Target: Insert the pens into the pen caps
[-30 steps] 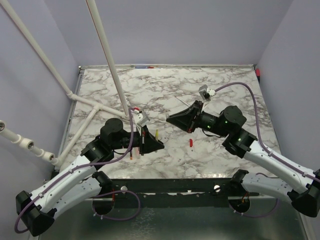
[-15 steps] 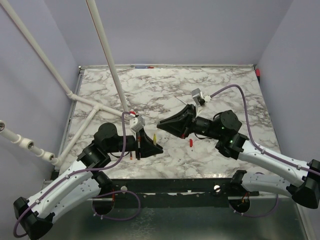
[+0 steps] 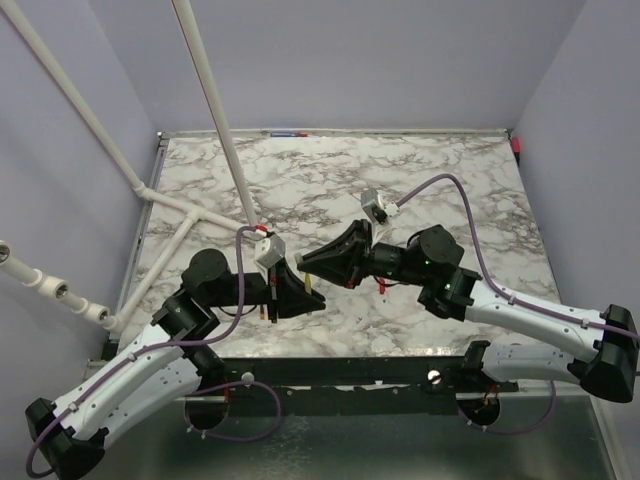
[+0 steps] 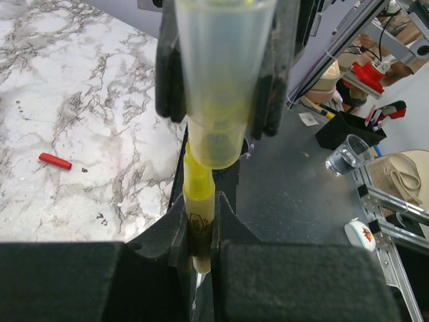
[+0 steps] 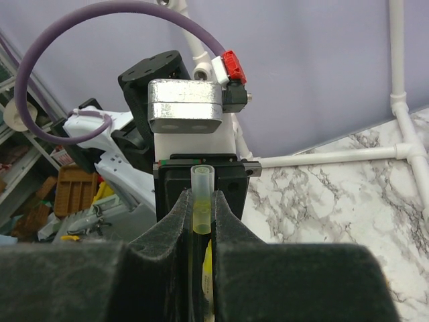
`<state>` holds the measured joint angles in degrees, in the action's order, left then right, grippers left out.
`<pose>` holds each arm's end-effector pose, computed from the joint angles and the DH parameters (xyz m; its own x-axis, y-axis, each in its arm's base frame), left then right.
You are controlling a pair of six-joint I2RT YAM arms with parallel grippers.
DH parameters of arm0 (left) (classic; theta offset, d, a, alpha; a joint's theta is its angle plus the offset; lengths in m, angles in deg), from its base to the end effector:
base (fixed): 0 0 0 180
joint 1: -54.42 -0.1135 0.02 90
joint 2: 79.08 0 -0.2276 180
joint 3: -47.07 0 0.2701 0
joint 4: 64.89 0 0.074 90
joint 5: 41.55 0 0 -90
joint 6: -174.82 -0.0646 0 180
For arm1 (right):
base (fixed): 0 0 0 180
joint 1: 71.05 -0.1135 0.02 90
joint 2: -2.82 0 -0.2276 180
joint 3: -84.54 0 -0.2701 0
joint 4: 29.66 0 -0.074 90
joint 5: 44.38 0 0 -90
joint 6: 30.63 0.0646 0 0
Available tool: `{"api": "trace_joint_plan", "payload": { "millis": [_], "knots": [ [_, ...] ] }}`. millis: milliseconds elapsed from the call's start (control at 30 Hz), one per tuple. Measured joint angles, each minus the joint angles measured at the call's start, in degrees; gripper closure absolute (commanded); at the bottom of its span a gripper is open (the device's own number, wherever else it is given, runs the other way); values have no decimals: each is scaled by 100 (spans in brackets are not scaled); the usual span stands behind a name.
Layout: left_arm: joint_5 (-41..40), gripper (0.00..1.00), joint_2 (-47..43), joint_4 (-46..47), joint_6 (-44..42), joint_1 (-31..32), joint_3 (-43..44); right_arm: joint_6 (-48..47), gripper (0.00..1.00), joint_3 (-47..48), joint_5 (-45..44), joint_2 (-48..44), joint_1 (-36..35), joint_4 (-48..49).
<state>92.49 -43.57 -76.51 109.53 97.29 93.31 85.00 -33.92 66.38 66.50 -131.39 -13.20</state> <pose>0.1311 -0.1829 0.2941 -0.4277 -0.0130 -0.9038 0.9023 0.0534 -0.4278 0.1381 0.2887 0.3407 -0.3146 0.2648 -0.9115 -0.9388 0.0551 0.3401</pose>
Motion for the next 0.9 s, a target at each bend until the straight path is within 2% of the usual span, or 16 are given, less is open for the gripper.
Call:
{"api": "trace_joint_plan", "payload": {
  "millis": [900],
  "knots": [
    [118,100,-192,214,120,0,-48,-223,100,61,-363,-153,-271,0]
  ]
}}
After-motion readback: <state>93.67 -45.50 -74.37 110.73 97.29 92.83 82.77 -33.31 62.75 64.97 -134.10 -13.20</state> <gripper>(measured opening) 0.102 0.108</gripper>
